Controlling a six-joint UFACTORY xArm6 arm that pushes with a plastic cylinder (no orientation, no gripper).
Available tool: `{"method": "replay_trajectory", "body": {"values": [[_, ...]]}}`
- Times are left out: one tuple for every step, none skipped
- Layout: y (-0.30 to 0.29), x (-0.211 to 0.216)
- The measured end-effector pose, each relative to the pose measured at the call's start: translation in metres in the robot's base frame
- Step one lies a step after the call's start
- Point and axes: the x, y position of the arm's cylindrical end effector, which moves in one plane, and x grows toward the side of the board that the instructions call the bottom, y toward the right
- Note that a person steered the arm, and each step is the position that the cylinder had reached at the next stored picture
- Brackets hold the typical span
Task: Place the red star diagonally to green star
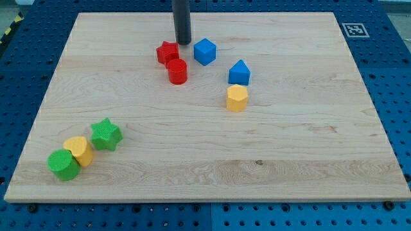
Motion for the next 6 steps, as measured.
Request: {"method": "replay_trajectory", "body": {"values": [[-0.034, 0.032], [-0.044, 0.055], [-0.047, 0.076], [-0.047, 0.105], [-0.047, 0.132], [-0.047, 0.154]]}}
